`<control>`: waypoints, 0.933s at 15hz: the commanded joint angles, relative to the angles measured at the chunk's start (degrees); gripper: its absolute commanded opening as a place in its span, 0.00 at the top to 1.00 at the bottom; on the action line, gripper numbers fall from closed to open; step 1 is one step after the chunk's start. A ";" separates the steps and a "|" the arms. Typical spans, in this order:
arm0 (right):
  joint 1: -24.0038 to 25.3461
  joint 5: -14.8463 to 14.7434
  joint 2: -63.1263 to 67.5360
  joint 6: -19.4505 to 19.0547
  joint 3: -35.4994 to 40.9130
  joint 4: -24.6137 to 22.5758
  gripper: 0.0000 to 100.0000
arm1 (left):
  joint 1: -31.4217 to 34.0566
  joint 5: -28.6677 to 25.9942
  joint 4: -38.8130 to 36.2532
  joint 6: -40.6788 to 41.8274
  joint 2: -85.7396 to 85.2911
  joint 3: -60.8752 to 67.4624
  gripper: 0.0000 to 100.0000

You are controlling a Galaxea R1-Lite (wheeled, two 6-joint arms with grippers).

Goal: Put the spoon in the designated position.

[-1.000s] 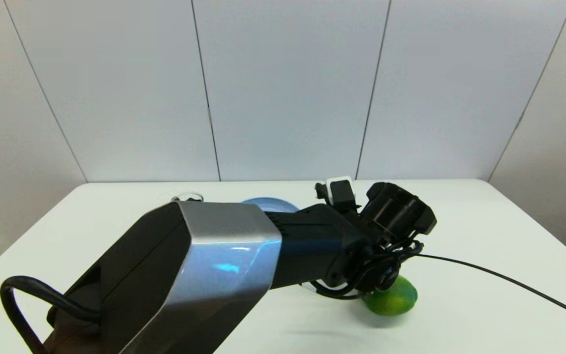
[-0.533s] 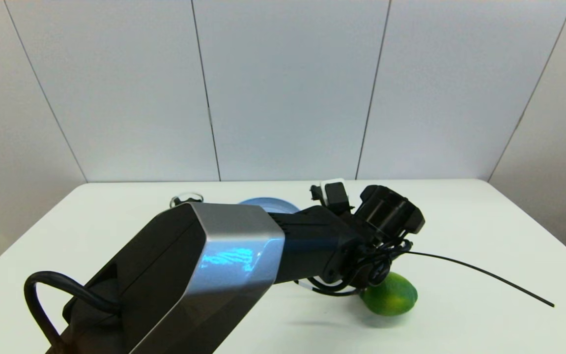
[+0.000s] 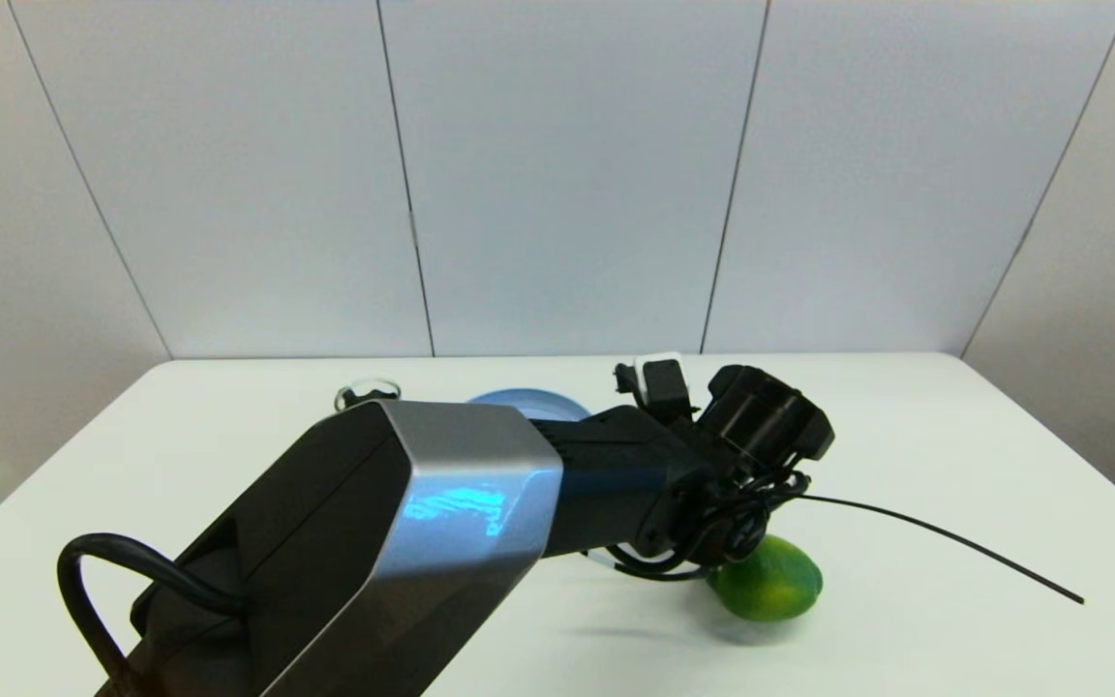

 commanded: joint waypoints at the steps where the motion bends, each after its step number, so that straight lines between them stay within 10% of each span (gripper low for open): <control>1: -0.02 0.00 0.07 0.00 0.00 0.01 0.00 | -0.08 0.20 0.02 0.24 0.08 -0.04 0.00; 8: -0.02 0.00 0.07 0.00 0.00 0.01 0.00 | -0.17 -0.07 0.90 0.24 -5.28 -0.22 0.00; 14: -0.02 0.00 0.07 0.00 0.00 0.01 0.00 | 4.58 -0.94 18.91 7.01 -20.40 2.24 0.00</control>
